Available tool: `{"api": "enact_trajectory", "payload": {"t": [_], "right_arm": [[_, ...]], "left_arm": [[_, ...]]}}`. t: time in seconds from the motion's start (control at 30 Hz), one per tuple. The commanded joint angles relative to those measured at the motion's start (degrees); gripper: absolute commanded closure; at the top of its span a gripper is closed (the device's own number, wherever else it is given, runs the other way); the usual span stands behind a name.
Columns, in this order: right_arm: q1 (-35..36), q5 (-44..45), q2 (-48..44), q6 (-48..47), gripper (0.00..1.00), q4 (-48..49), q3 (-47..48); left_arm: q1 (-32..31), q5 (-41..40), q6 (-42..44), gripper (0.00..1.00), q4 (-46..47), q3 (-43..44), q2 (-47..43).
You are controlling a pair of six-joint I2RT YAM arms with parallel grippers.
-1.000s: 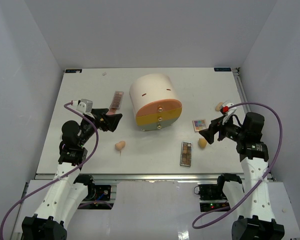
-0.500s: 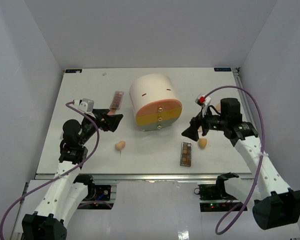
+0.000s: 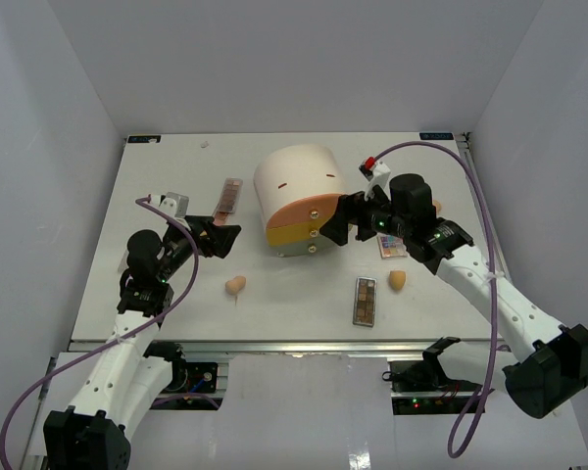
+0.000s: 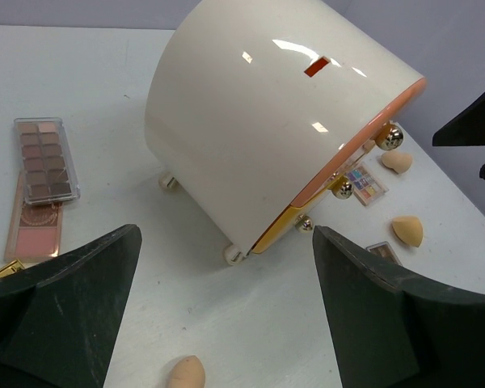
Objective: Organize the makeup
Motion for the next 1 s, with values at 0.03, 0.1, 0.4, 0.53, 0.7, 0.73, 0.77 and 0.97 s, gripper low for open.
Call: {"api": "enact_trajectory", "payload": {"t": [0.03, 0.1, 0.4, 0.53, 0.7, 0.73, 0.77, 0.97], "right_arm": [[2.12, 7.99, 2.89, 11.64, 0.10, 4.16, 5.30], [2.87, 9.03, 3.20, 13.25, 0.15, 4.15, 5.55], [5.06, 8.91, 4.81, 17.52, 0.35, 5.01, 6.26], [5.51, 9.03, 5.66, 18.69, 0.38, 5.17, 5.78], [6.02, 9.94, 7.11, 19.64, 0.43, 6.20, 5.54], [6.05, 10.18, 7.40, 19.78, 0.44, 6.44, 5.51], [6.05, 10.68, 7.73, 19.88, 0.45, 6.54, 5.50], [6.36, 12.35, 8.43, 20.50, 0.49, 7.42, 5.15]], "left_arm": [[0.40, -1.21, 1.45, 0.02, -0.82, 2.39, -0.46], [0.45, -1.13, 1.59, 0.02, -0.91, 2.48, -0.29], [0.76, -0.97, 1.81, 0.02, -1.09, 2.66, -0.47], [0.85, -0.81, 1.81, 0.02, -1.09, 2.66, -0.47], [0.85, -0.46, 1.81, 0.02, -1.04, 2.71, -0.52], [0.85, -0.43, 1.81, 0.02, -1.01, 2.75, -0.55], [0.93, -0.42, 1.81, 0.02, -1.09, 2.75, -0.48], [0.94, -0.07, 1.72, 0.02, -1.02, 2.75, -0.47]]}}
